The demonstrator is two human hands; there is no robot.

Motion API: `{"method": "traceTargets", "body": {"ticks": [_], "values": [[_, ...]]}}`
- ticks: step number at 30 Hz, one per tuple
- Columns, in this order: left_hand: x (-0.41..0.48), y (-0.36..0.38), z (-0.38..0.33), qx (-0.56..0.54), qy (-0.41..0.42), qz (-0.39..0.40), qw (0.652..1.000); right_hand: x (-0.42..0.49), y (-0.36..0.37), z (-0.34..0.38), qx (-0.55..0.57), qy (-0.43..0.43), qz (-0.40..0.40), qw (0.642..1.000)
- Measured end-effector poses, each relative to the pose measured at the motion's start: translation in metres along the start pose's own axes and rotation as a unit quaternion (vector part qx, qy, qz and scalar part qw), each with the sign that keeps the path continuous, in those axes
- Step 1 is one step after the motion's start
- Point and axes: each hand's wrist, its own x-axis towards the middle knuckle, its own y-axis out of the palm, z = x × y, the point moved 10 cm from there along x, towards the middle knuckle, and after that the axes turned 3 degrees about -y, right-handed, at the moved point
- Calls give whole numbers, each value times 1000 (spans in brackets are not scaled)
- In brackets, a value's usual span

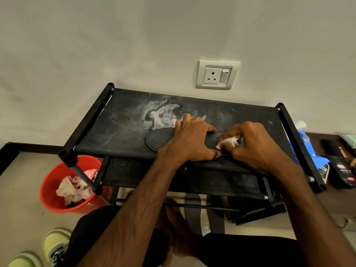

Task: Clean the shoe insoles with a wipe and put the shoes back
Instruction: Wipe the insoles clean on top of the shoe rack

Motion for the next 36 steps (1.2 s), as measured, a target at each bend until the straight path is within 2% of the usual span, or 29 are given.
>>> {"method": "traceTargets", "body": {"ticks": [3, 10, 14, 19, 26, 32, 36], "values": [[0, 1, 0, 5, 0, 7, 1000, 7, 3, 4, -2, 2, -13, 1000], [-1, -1, 2, -11, -5, 3, 1000, -11, -6, -9, -7, 16, 44, 999], [-2, -2, 2, -4, -10, -1, 1000, -15, -9, -9, -1, 27, 35, 999], [-2, -2, 4, -13, -12, 2, 1000, -10, 4, 11, 3, -2, 33, 999], [-2, 0, 5, -18, -19, 7, 1000, -17, -12, -13, 4, 46, 24, 999], [-2, -1, 6, -17, -17, 9, 1000, -11, 5, 11, 5, 3, 44, 999], [-3, 1, 6, -28, -24, 19, 999, -14, -5, -10, 14, 39, 39, 998]]}}
